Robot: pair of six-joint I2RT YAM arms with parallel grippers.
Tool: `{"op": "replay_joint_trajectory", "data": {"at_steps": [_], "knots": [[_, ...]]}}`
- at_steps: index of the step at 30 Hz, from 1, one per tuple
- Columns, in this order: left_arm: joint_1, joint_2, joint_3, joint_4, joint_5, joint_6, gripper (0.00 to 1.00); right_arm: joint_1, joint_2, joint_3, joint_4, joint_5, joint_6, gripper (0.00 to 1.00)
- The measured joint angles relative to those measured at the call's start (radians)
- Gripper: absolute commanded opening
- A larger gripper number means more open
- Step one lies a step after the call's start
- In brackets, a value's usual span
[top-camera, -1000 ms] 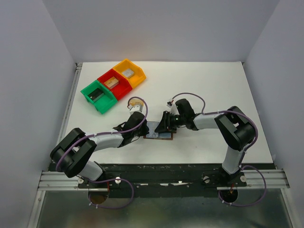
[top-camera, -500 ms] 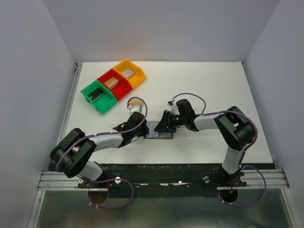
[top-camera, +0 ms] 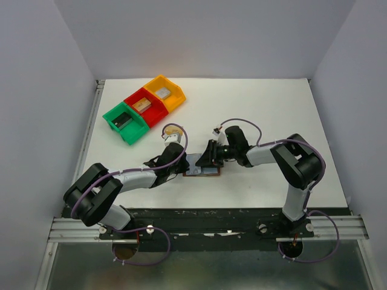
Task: Take the credit cards out of the card holder
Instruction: Remove the credit card from the card holder.
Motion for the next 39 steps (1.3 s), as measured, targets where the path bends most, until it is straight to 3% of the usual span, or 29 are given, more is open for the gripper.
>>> {"op": "replay_joint_trajectory", "data": {"at_steps": [31,39], "knots": [[-0.002,0.004,-0.021,0.069,0.027,0.060,0.00,-0.001,0.076,0.055,0.018,-0.036,0.045,0.43],[-0.002,0.005,-0.023,0.075,0.026,0.060,0.02,0.000,0.086,0.062,0.023,-0.043,0.045,0.40]]}}
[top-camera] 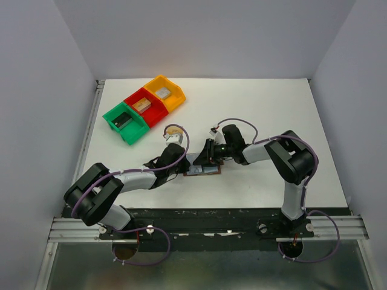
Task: Take the credit cards out of the card holder
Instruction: Remove the credit card from the card holder.
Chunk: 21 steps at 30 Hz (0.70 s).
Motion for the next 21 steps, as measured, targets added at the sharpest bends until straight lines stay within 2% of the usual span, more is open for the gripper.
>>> {"op": "replay_joint_trajectory", "data": {"at_steps": [4,8,13,21], "knots": [[0.000,-0.002,-0.002,0.000,-0.001,-0.011,0.10,0.001,-0.006,0.000,-0.017,0.002,-0.014,0.39],[-0.007,-0.011,-0.011,-0.001,-0.001,-0.028,0.12,0.006,-0.024,0.000,-0.053,0.013,-0.038,0.39],[-0.013,-0.015,-0.014,-0.004,0.000,-0.045,0.01,0.012,-0.051,0.000,-0.113,0.036,-0.071,0.39],[-0.019,-0.015,-0.014,-0.008,0.000,-0.061,0.00,0.016,-0.096,0.000,-0.180,0.069,-0.104,0.39]]}}
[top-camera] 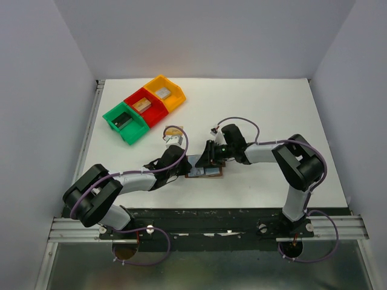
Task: Take the credit cards out of the card holder
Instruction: Remove the credit card from the card holder.
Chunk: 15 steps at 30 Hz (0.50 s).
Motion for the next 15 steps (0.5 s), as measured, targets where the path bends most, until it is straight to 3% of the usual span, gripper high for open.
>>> {"op": "replay_joint_trajectory", "data": {"at_steps": [15], "knots": [[-0.001,0.000,0.000,-0.007,0.000,-0.013,0.00,0.000,-0.057,0.000,-0.085,0.040,-0.035,0.37]]}}
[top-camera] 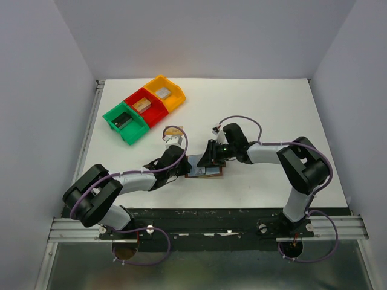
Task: Take the credit cards out of the card holder
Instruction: Remove the credit card from the card holder.
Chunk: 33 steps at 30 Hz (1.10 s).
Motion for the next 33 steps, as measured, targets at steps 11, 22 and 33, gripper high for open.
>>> {"op": "replay_joint_trajectory", "data": {"at_steps": [11,22,33], "knots": [[0.002,0.000,0.000,-0.003,0.000,-0.011,0.00,-0.001,-0.027,-0.002,-0.030,0.015,-0.014,0.36],[0.007,0.000,0.000,-0.005,0.000,-0.014,0.00,-0.003,-0.049,-0.006,-0.057,0.031,-0.030,0.34],[0.008,0.000,0.000,-0.006,0.000,-0.014,0.00,-0.004,-0.066,-0.008,-0.072,0.045,-0.047,0.29]]}}
